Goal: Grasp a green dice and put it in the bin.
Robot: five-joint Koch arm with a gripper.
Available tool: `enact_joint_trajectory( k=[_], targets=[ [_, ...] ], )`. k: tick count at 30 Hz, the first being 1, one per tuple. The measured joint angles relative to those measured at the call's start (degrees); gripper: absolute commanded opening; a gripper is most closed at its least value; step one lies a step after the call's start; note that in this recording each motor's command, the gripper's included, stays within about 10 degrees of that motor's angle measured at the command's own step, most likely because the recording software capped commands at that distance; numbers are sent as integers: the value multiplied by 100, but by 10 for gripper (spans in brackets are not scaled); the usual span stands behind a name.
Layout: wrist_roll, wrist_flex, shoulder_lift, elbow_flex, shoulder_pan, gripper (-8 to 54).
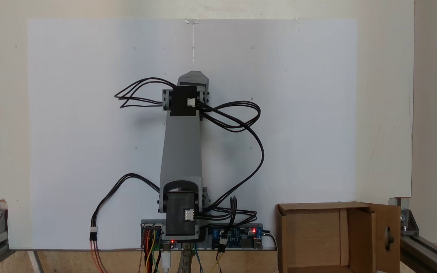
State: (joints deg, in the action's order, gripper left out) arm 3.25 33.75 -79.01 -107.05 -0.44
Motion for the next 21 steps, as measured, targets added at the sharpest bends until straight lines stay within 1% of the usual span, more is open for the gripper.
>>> enact_joint_trajectory(
  k=[2,6,9,13,15,20,21],
  targets=[
    [0,0,9,0,0,405],
    [0,-9,97,-9,0,399],
    [0,-9,97,0,-9,354],
    [0,-9,97,-53,-9,331],
    [0,-18,97,-62,-26,300],
    [0,-123,97,-114,-26,282],
    [0,-132,97,-114,-35,254]
  ],
)
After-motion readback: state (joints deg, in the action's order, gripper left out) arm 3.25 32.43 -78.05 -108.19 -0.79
